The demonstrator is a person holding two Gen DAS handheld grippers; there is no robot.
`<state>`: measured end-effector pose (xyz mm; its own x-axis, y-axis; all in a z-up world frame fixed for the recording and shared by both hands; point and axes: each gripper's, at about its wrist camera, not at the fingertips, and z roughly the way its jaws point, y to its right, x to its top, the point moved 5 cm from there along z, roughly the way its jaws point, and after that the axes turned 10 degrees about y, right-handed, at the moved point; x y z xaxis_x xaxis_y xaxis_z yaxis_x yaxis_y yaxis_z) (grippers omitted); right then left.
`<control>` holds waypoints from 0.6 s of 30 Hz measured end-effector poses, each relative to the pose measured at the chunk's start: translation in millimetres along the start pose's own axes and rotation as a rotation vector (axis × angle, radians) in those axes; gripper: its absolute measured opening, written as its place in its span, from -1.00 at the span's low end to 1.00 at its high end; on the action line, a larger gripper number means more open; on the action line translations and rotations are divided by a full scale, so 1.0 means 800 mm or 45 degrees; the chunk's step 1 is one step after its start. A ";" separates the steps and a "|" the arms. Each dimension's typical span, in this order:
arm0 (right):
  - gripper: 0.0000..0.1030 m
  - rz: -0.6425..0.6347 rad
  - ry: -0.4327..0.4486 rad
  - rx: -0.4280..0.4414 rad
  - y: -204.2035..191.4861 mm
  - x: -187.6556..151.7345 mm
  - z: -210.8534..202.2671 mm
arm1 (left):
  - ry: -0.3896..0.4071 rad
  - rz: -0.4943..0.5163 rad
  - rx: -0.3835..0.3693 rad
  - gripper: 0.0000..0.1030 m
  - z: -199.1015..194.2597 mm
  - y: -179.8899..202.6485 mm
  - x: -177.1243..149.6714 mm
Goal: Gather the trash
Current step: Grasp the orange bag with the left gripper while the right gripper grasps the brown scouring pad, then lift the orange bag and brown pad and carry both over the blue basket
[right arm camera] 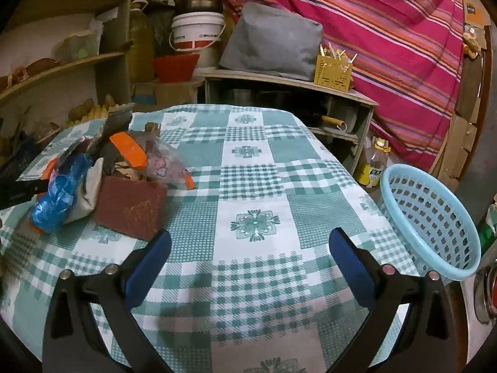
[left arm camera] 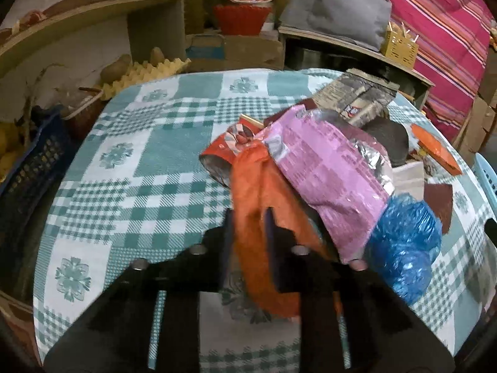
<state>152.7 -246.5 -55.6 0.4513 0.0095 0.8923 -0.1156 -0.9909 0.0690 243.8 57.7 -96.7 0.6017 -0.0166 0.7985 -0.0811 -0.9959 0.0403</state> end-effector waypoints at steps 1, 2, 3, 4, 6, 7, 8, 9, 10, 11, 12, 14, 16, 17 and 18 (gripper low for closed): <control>0.92 -0.005 -0.001 -0.001 -0.002 0.001 0.001 | -0.004 -0.003 -0.006 -0.80 0.000 -0.001 -0.002; 0.92 -0.008 -0.002 0.001 -0.004 0.000 0.001 | -0.006 -0.012 -0.015 -0.85 -0.001 -0.002 -0.003; 0.92 -0.010 -0.006 0.008 -0.007 0.001 0.003 | -0.006 -0.022 -0.022 -0.89 -0.002 -0.004 -0.004; 0.92 -0.010 -0.008 0.015 -0.009 0.001 0.004 | -0.003 -0.034 -0.025 -0.91 -0.005 -0.005 -0.004; 0.92 -0.016 -0.011 0.024 -0.015 0.003 0.005 | 0.008 -0.046 -0.024 -0.94 -0.012 -0.010 -0.003; 0.92 -0.020 -0.011 0.026 -0.018 0.003 0.006 | 0.016 -0.049 -0.020 -0.94 -0.017 -0.011 -0.002; 0.92 -0.025 -0.013 0.032 -0.022 0.004 0.007 | 0.024 -0.049 -0.015 -0.94 -0.023 -0.013 -0.001; 0.92 -0.027 -0.016 0.040 -0.027 0.004 0.008 | 0.033 -0.047 -0.010 -0.95 -0.028 -0.016 0.000; 0.92 -0.027 -0.019 0.048 -0.030 0.005 0.009 | 0.041 -0.046 -0.008 -0.95 -0.034 -0.018 0.001; 0.92 -0.028 -0.025 0.058 -0.035 0.006 0.011 | 0.053 -0.048 -0.005 -0.95 -0.042 -0.020 0.002; 0.92 -0.031 -0.033 0.067 -0.040 0.006 0.013 | 0.059 -0.050 -0.006 -0.95 -0.047 -0.022 0.002; 0.92 -0.034 -0.046 0.096 -0.053 0.008 0.018 | 0.072 -0.053 -0.010 -0.95 -0.059 -0.026 0.002; 0.92 -0.039 -0.062 0.119 -0.066 0.009 0.024 | 0.080 -0.051 -0.007 -0.95 -0.069 -0.029 0.001; 0.92 -0.045 -0.086 0.125 -0.073 0.008 0.029 | 0.083 -0.048 -0.003 -0.95 -0.074 -0.031 -0.001; 0.92 -0.047 -0.106 0.130 -0.078 0.007 0.032 | 0.084 -0.046 0.000 -0.95 -0.078 -0.032 -0.003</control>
<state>185.0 -188.2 -66.5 0.5260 0.0395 0.8495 -0.0088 -0.9986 0.0519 194.9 89.0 -62.4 0.5505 0.0251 0.8344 -0.0601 -0.9958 0.0696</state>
